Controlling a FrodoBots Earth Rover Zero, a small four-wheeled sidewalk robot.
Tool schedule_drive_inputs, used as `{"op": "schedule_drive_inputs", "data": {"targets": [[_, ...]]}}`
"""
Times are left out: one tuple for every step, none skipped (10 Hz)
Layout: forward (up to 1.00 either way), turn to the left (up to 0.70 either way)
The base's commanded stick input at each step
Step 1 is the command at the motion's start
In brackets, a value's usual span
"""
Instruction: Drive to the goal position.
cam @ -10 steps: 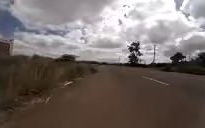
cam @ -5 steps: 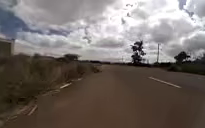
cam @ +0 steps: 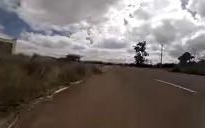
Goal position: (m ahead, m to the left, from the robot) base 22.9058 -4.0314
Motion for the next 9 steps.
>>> {"op": "schedule_drive_inputs", "data": {"targets": [[0.85, 0.00], [0.85, 0.00], [0.85, 0.00], [0.85, -0.25], [0.85, -0.33], [0.85, -0.32], [0.85, -0.30], [0.85, -0.27], [0.85, -0.16]]}}
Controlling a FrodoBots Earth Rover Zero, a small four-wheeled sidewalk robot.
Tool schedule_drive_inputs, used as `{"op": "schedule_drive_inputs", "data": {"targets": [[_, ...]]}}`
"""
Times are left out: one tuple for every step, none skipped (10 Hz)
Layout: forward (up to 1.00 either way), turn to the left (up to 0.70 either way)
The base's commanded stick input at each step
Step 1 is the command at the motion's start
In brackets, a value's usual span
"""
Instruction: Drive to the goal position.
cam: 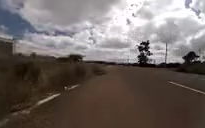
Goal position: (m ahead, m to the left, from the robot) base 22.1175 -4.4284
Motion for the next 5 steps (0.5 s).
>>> {"op": "schedule_drive_inputs", "data": {"targets": [[0.85, 0.00], [0.85, 0.00], [0.85, 0.00], [0.85, 0.00], [0.85, 0.00]]}}
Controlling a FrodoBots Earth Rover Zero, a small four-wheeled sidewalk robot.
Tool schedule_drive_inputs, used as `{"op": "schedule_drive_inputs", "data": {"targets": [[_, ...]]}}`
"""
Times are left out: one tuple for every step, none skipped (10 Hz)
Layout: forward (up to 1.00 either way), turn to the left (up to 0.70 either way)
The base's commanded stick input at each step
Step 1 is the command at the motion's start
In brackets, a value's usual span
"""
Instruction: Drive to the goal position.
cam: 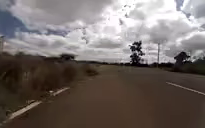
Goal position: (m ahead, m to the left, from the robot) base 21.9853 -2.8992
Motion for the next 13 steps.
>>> {"op": "schedule_drive_inputs", "data": {"targets": [[0.85, 0.00], [0.85, 0.00], [0.85, 0.00], [0.85, 0.00], [0.85, 0.00], [0.85, -0.03], [0.85, -0.08], [0.85, -0.14], [0.85, -0.18], [0.85, -0.22], [0.85, -0.27], [0.85, -0.31], [0.85, -0.31]]}}
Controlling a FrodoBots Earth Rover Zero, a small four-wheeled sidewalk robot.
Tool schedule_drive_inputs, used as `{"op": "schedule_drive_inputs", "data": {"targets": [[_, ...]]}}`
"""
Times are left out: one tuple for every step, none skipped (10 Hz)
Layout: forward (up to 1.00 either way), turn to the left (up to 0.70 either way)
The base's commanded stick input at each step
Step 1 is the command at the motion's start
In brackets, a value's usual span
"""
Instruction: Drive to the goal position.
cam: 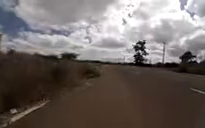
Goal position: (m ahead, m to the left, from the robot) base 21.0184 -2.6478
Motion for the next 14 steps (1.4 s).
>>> {"op": "schedule_drive_inputs", "data": {"targets": [[0.85, -0.18], [0.85, -0.07], [0.85, 0.00], [0.85, 0.00], [0.85, 0.00], [0.85, 0.00], [0.85, 0.00], [0.85, 0.00], [0.85, 0.00], [0.85, 0.00], [0.85, 0.00], [0.85, 0.00], [0.85, 0.00], [0.85, 0.00]]}}
